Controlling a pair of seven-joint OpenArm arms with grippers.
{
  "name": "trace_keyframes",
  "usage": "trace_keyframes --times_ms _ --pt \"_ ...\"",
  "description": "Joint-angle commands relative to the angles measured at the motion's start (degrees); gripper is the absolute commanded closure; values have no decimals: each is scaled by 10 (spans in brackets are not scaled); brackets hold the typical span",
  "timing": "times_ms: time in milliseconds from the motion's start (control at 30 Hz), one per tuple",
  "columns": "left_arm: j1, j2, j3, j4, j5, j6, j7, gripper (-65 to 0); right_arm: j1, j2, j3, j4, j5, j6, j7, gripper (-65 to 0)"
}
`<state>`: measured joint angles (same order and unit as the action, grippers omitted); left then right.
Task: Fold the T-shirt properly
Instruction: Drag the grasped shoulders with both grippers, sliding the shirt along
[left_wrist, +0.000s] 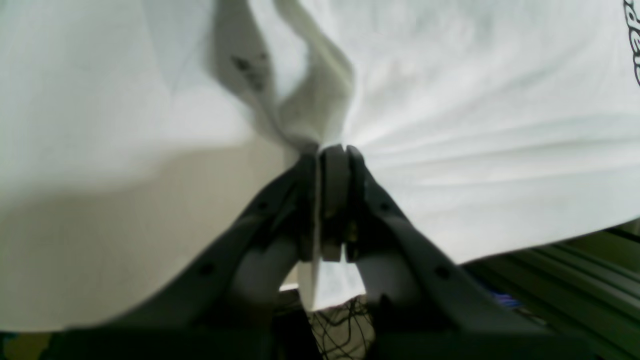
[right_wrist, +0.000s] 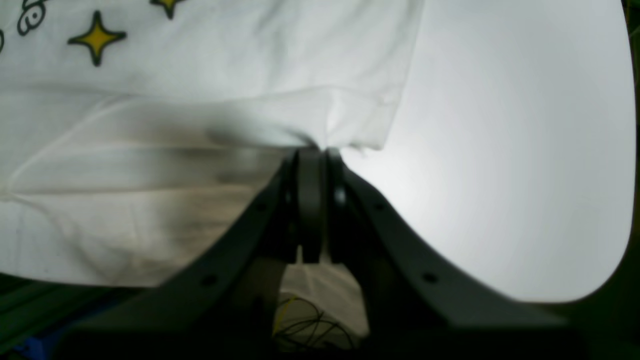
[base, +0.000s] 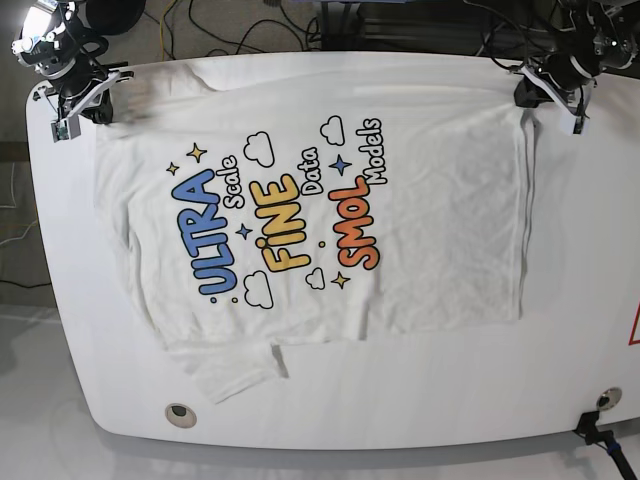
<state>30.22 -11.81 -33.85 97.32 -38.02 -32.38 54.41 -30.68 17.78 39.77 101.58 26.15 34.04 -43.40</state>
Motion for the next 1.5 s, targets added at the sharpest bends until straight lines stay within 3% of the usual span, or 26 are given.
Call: trace_keyframes --times_ms 0,133,333,533,733,1167,1467 --pt "8 -8 -11 14 -2 1 -7 0 -3 12 8 12 1 -9 6 0" --pt "16 -8 -15 10 -5 -5 -3 0 -3 12 9 15 1 -8 -4 0" --pt "22 -8 -24 2 -27 -57 5 0 -4 12 9 16 4 -9 -7 0" --pt "24 1 -60 6 -52 -73 15 0 -5 12 10 25 4 -11 -11 0" --pt "21 23 -100 16 -69 -70 34 0 -2 12 21 54 8 -12 -18 0" --pt "-42 13 -85 11 -68 -24 34 0 35 16 -12 55 16 -3 -9 0" --pt "-75 12 -69 10 -66 -19 35 0 86 20 -35 54 7 -5 -9 0"
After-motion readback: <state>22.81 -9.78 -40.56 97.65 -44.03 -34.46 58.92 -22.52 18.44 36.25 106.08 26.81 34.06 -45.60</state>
